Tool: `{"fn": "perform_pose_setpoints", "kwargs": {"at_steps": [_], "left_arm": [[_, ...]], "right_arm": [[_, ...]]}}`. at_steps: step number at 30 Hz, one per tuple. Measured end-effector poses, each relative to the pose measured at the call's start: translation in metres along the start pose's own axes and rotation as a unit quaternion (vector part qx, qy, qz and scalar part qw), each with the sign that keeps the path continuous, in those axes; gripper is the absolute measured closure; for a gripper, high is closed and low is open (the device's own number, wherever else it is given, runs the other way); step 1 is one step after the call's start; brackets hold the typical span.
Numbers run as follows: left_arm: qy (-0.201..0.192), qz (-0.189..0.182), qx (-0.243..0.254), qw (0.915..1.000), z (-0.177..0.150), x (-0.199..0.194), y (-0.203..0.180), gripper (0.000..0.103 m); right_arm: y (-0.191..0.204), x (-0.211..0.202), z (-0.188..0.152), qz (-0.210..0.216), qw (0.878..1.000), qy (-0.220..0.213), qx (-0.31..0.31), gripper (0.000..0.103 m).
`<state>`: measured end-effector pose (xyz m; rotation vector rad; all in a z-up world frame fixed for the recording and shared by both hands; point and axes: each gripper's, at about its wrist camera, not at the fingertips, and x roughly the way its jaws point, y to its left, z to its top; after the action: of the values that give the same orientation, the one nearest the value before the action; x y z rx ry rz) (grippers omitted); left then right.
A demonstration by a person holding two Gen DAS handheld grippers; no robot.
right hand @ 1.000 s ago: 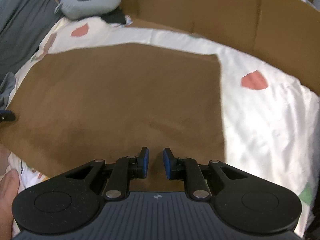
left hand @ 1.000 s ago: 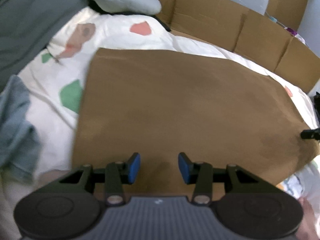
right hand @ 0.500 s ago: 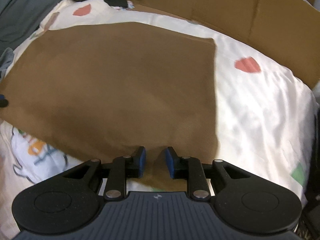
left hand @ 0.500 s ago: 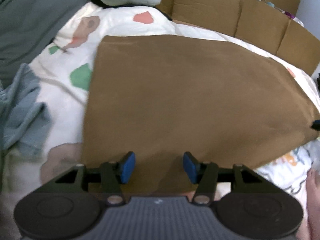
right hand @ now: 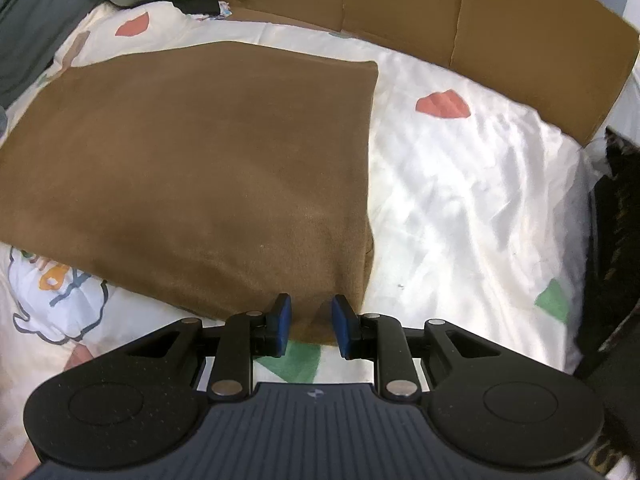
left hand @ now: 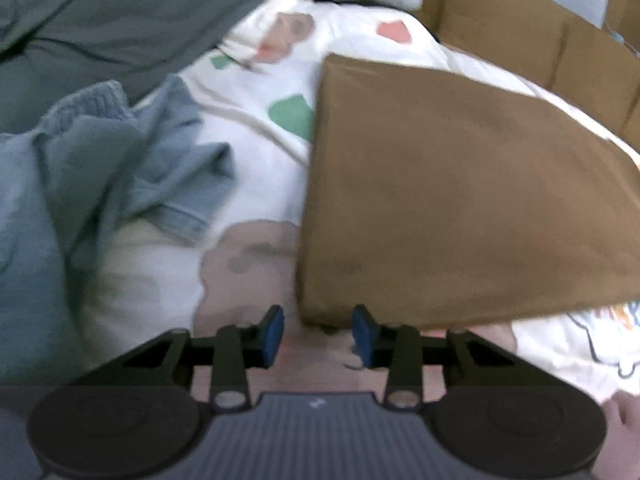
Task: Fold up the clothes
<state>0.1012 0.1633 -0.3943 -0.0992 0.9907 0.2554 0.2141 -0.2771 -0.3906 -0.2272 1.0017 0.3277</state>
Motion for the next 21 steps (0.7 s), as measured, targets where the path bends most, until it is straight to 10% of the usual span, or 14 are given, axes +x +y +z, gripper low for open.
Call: {"fn": "perform_pose_setpoints", "kwargs": {"at_steps": [21], "left_arm": [[0.003,-0.160,0.087,0.9833,0.027,0.029,-0.126,0.063]], "right_arm": [[0.084,0.019,0.038,0.076,0.997,0.013,0.025,0.074]]}}
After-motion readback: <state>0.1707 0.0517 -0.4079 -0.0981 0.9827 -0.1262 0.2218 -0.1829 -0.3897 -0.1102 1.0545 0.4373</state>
